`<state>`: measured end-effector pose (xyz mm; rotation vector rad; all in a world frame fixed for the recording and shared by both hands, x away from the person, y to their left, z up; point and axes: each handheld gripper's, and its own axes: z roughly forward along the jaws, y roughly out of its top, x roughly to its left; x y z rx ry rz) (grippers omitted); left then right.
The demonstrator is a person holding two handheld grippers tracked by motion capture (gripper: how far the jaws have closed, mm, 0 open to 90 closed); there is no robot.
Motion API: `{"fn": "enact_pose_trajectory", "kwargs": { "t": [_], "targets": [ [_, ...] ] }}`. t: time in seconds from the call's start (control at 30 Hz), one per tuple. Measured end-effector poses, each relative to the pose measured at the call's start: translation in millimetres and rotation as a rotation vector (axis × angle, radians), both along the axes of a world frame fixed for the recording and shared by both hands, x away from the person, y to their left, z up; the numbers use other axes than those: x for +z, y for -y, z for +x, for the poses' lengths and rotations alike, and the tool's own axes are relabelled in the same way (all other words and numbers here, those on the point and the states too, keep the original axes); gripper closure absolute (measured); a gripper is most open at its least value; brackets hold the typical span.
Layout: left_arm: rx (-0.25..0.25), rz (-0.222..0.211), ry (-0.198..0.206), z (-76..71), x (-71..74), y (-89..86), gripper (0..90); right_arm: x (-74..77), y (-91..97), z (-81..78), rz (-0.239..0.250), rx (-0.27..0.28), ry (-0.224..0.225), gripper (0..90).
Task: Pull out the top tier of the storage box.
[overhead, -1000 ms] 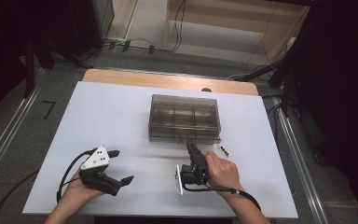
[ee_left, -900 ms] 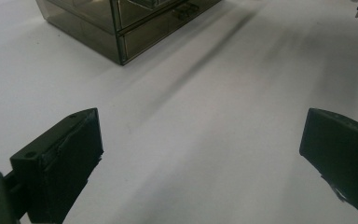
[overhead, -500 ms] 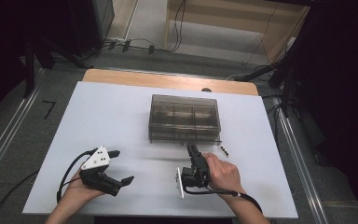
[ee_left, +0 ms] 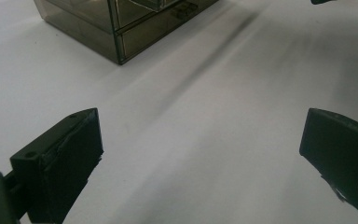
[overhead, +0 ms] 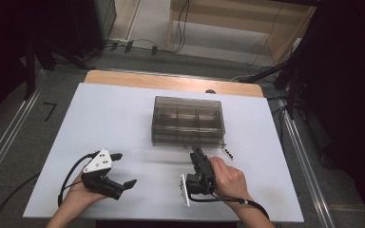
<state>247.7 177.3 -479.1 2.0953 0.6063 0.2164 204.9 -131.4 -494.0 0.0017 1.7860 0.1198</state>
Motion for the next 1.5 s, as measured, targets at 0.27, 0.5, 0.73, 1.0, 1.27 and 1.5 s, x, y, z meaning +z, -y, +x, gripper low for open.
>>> {"fn": "enact_pose_trajectory", "kwargs": {
  "t": [0.27,0.5,0.73,1.0,1.27,1.5],
  "targets": [
    [0.016,-0.039,0.005,1.5,2.8,-1.2,0.0,2.9,7.2,-5.5,0.001,0.012,0.013,44.4],
    [0.000,-0.002,0.049,-5.9,3.1,-4.9,0.0,1.4,13.1,-8.1,0.026,0.017,0.006,36.4],
    [-0.005,0.020,0.052,-7.7,-1.7,-1.0,0.0,-6.0,13.8,-8.2,0.061,0.007,-0.009,30.0],
    [-0.001,0.041,0.060,-9.1,-4.4,-3.1,0.0,-8.4,17.0,-8.4,0.100,0.016,-0.025,26.4],
    [0.007,0.016,0.058,-11.0,-8.9,-5.1,0.0,-10.0,22.6,-9.9,0.164,0.006,-0.084,25.9],
    [0.036,-0.011,0.031,-10.0,-11.7,-14.5,0.0,-10.7,23.5,-9.9,0.222,0.001,-0.124,24.8]
  ]
}}
